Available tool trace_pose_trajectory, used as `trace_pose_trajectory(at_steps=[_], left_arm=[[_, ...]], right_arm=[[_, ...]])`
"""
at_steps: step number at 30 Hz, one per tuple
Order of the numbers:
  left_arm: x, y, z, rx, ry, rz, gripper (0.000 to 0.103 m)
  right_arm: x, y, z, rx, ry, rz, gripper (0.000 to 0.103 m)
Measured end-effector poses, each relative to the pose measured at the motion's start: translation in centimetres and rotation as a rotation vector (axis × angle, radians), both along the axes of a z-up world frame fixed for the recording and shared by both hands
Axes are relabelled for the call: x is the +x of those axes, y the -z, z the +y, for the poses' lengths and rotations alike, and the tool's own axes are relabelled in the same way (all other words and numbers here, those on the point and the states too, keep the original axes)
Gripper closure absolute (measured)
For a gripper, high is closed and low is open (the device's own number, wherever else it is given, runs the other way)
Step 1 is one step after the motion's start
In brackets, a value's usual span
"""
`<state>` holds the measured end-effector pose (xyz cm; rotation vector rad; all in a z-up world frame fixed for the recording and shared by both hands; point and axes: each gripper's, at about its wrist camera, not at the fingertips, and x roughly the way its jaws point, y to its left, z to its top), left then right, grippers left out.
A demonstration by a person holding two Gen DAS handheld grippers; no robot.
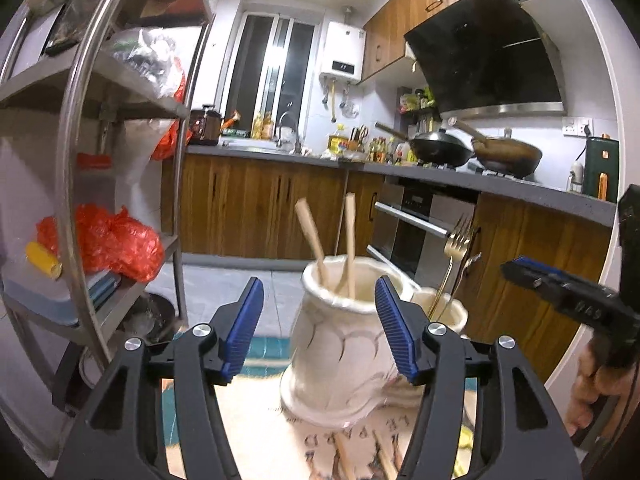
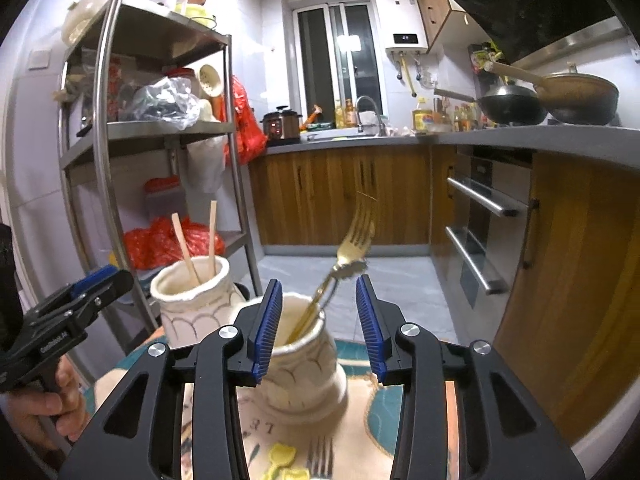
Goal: Organize utensils
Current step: 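Grasp a yellow plastic utensil with the right tool while the left tool grasps a wooden chopstick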
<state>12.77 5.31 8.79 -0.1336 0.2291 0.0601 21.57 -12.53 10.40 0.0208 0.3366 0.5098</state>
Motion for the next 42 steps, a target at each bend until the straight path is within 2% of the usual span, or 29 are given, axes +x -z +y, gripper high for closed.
trace_pose_trajectory(at_steps=[6, 11, 15, 20, 23, 25, 27, 33, 42], left_arm=[[-0.5, 2.7, 1.2, -0.046, 0.0, 0.128, 0.045], [-0.3, 4.8, 1.2, -0.049, 0.019, 0.243, 0.046], [0.0, 6.4, 0.8, -0.04, 0.065, 0.34, 0.055], [-0.2, 7.8, -0.1, -0.016, 0.125, 0.419, 0.067], [-0.2, 8.3, -0.7, -0.004, 0.151, 0.442, 0.07], [-0.1, 8.5, -1.1, 0.005, 0.159, 0.451, 0.07], [0.0, 8.6, -1.5, 0.014, 0.166, 0.458, 0.07], [0.0, 8.8, -2.3, 0.052, 0.18, 0.476, 0.07], [0.1, 9.2, -2.7, 0.07, 0.198, 0.52, 0.071]], right_arm=[[-1.1, 1.7, -1.8, -0.018, 0.006, 0.058, 0.063], [-0.7, 4.1, -2.4, -0.062, -0.004, 0.171, 0.063], [-0.4, 6.4, -2.4, -0.103, -0.025, 0.28, 0.063], [-1.1, 8.4, -2.0, -0.15, -0.086, 0.367, 0.063], [-1.7, 9.1, -1.6, -0.176, -0.119, 0.398, 0.065], [-2.1, 9.7, -1.2, -0.2, -0.138, 0.422, 0.072], [-2.8, 9.9, -1.0, -0.211, -0.157, 0.434, 0.075], [-4.6, 10.3, 0.5, -0.27, -0.205, 0.436, 0.078], [-5.3, 11.1, 1.9, -0.356, -0.197, 0.438, 0.087]])
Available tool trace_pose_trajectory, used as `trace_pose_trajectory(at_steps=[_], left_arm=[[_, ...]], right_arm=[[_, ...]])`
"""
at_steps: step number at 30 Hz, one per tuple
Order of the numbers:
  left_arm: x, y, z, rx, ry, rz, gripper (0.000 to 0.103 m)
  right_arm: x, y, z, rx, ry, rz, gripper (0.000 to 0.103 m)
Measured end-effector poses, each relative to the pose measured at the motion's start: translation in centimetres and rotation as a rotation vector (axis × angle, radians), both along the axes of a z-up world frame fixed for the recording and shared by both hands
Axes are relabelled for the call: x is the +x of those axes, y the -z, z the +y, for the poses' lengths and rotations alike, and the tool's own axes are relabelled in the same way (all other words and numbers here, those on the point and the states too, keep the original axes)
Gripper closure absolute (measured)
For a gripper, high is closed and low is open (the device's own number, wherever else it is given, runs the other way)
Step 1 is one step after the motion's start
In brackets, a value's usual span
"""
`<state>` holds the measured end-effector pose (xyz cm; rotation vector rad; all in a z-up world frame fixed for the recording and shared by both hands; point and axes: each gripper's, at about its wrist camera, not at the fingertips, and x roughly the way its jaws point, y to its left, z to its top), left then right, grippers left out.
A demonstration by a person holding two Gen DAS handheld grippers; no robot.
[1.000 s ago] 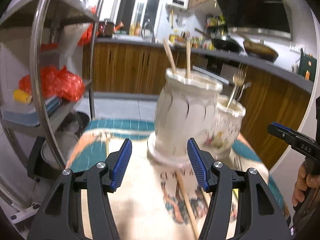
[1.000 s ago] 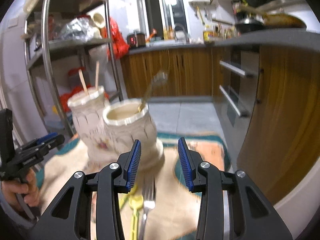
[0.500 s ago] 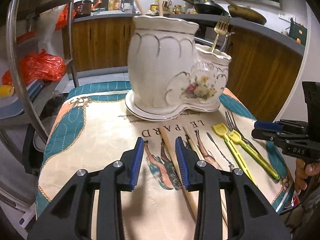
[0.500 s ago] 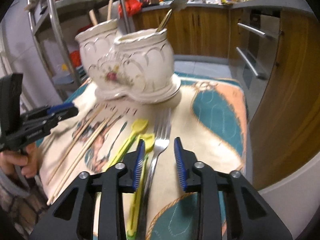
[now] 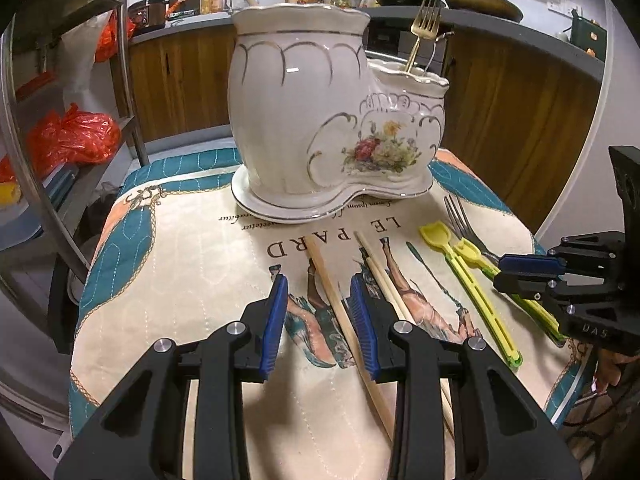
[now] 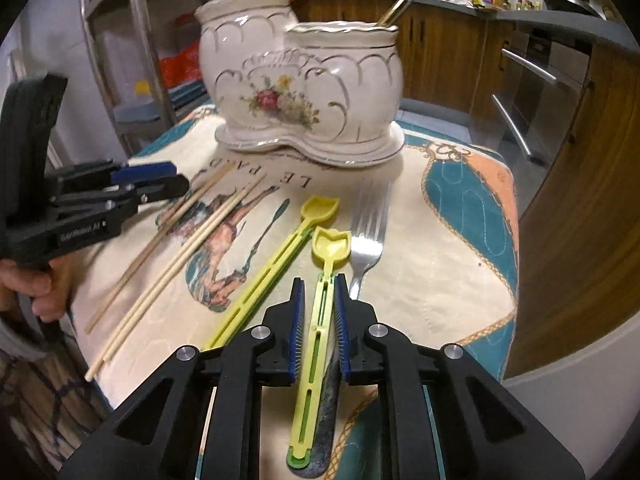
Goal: Organize utensils
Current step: 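Grasp a yellow plastic utensil with the right tool while the left tool grasps a wooden chopstick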
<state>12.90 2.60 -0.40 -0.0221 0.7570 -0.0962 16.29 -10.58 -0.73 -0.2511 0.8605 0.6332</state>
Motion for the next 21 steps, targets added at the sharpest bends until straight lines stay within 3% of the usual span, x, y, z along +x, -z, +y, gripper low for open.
trace_pose_trajectory(at_steps=[5, 10, 16, 21], left_arm=[[0.2, 0.8, -0.3, 0.016, 0.017, 0.053, 0.074], [0.5, 1.3, -1.2, 0.092, 0.041, 0.098, 0.074], [2.3, 0.5, -0.8, 0.1, 0.109, 0.272, 0.074], [3.5, 0.2, -1.0, 0.141, 0.171, 0.387, 0.074]], right_arm=[[-0.2, 0.3, 0.5, -0.046, -0.001, 0.019, 0.088], [1.2, -0.1, 1.1, -0.092, -0.026, 0.12, 0.088], [4.2, -0.6, 3.0, -0.242, -0.094, 0.326, 0.088], [5.4, -0.8, 5.1, -0.376, -0.096, 0.402, 0.088]])
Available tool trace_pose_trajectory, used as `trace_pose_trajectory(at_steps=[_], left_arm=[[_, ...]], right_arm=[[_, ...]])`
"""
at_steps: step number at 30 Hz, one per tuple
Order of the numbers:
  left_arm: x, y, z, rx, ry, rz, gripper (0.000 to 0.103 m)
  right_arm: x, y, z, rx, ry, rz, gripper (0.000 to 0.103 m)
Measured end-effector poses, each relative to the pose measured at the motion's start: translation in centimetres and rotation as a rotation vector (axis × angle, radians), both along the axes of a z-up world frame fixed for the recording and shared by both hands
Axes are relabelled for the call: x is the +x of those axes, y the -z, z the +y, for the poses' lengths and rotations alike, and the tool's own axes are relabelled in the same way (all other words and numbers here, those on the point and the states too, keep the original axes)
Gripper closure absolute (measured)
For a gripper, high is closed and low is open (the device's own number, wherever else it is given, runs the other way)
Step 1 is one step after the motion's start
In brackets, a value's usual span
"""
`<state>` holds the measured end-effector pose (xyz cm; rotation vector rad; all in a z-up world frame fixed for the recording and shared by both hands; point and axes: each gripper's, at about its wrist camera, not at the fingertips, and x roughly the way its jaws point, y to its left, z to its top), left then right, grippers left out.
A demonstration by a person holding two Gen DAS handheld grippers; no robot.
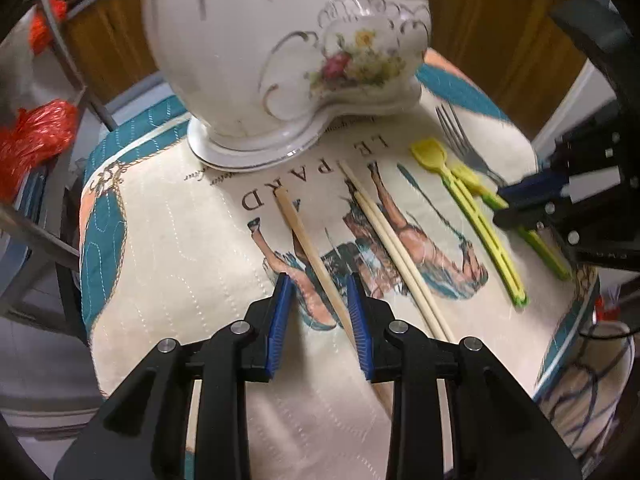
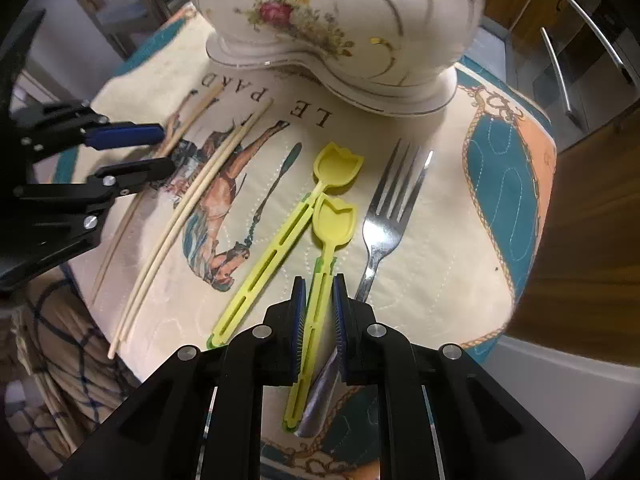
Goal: Organize utensils
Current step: 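Grasp a yellow plastic utensil with the right tool while the left tool grasps a wooden chopstick, then lower chopstick into tall pot with left tool while right tool lowers yellow utensil into small pot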
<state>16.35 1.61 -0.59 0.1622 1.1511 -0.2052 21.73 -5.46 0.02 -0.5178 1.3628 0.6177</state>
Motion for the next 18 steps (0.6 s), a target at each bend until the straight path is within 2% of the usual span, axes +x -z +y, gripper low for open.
trace_pose_trajectory(at_steps=[4, 8, 11, 18], left_arm=[[0.3, -0.1, -0.2, 0.022, 0.039, 0.067, 0.075], [0.7, -0.1, 0.2, 0.011, 0.032, 0.103, 0.082], [1.3, -0.2, 1.3, -0.011, -0.005, 0.094, 0.095], [-0.2, -0.3, 3.6, -0.133, -0.069, 0.013, 0.098]], right_arm=[[0.4, -0.1, 0.4, -0.022, 0.017, 0.011, 0.089], [0.6, -0.1, -0.2, 0.026, 0.059, 0.011, 0.089], [0.7, -0.2, -1.3, 0.077, 0.102, 0.004, 0.092], [1.0, -0.7, -3.7, 0.263, 0.172, 0.015, 0.092]])
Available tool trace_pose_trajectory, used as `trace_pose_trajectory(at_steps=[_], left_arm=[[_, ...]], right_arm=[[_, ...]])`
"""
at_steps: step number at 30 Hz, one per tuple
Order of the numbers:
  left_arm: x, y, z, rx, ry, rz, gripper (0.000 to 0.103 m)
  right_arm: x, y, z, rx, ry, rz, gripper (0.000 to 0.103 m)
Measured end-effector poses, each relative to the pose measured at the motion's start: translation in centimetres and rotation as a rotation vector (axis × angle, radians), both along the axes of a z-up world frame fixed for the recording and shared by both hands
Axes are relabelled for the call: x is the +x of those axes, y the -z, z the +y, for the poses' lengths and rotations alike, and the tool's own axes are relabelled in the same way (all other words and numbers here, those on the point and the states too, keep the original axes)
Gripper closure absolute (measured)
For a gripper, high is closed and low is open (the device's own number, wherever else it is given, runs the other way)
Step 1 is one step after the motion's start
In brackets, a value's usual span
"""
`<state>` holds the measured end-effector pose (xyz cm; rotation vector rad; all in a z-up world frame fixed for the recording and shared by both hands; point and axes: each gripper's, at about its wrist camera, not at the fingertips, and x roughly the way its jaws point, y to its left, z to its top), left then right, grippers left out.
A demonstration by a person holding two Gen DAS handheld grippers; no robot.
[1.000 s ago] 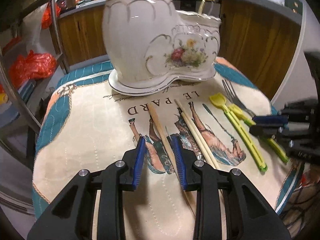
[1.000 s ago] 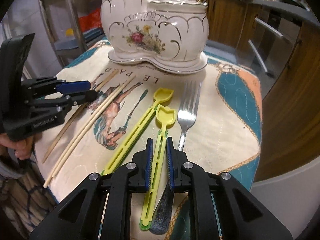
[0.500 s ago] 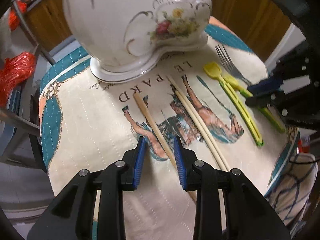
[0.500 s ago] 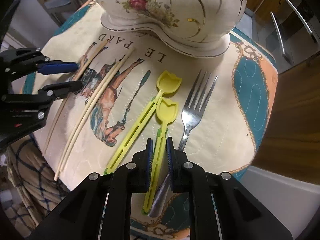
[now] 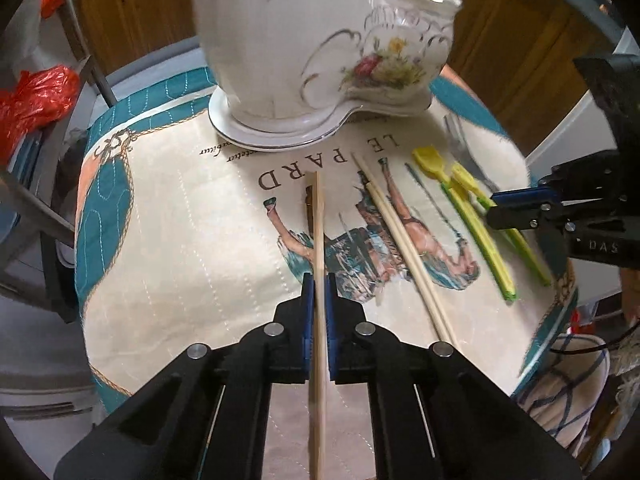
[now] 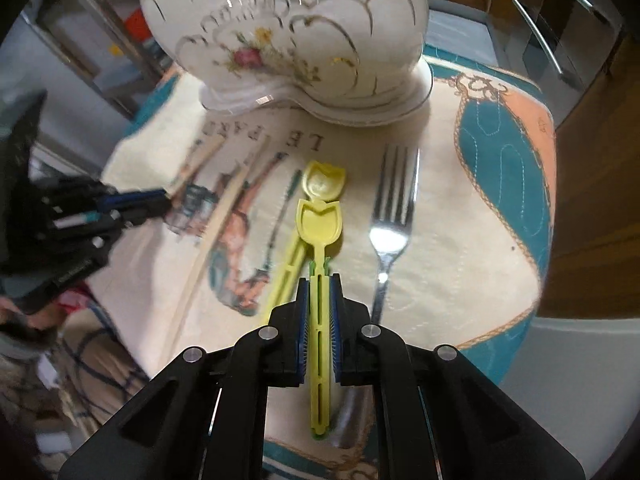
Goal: Organize utensils
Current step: 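Lower chopstick into tall pot with left tool while right tool lowers yellow utensil into small pot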
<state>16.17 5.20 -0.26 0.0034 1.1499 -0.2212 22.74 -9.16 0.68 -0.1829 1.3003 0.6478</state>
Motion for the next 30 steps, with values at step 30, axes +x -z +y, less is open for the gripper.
trace_pose_trajectory(at_steps=[30], left_arm=[[-4.0, -9.2, 1.0, -0.314, -0.148, -0.649, 0.098]], right_arm=[[-2.7, -8.0, -4.1, 0.557, 0.154, -0.406, 0.092]])
